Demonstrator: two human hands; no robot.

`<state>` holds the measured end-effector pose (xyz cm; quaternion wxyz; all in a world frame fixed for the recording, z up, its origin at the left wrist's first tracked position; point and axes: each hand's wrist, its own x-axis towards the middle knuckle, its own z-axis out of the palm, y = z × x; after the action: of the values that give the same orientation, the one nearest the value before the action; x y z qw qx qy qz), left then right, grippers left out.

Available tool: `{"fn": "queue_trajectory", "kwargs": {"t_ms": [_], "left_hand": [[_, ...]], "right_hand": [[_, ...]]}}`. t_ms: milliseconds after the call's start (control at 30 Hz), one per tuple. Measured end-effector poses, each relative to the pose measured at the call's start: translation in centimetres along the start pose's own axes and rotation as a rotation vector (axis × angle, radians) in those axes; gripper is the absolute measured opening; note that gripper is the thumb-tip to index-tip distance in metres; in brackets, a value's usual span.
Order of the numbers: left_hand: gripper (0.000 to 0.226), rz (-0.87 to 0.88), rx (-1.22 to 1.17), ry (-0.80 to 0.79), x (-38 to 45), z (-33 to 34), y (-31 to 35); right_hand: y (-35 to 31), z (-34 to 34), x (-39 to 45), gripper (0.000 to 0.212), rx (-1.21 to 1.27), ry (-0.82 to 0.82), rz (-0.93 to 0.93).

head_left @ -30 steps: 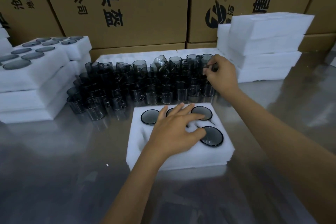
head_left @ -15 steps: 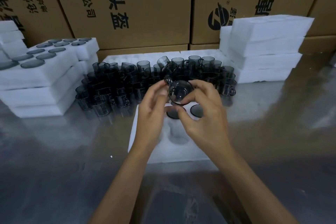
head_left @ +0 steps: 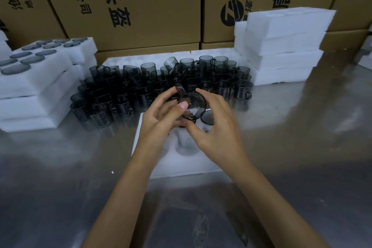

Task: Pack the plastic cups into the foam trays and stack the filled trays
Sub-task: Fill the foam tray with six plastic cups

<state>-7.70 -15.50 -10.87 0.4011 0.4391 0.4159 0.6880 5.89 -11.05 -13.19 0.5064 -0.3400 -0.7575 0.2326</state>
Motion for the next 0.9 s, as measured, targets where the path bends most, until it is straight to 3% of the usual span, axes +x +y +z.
{"fn": "queue_trajectory", "kwargs": {"t_ms": [467, 633, 900], "left_hand": [[0.025, -0.058, -0.015, 0.016, 0.5, -0.4, 0.0], [0.027, -0.041, 0.08, 0.07, 0.7, -0.5, -0.3], [0.012, 0.013, 0.581, -0.012, 0.7, -2.2, 1.0]], "right_hand": [[0.3, 0.5, -0.1, 0.062, 0.045, 0.031, -0.012], [-0.3, 0.2, 0.1, 0.047, 0.034, 0.021, 0.002], [0.2, -1.5, 0.2, 0.048, -0.066, -0.361, 0.088]]}}
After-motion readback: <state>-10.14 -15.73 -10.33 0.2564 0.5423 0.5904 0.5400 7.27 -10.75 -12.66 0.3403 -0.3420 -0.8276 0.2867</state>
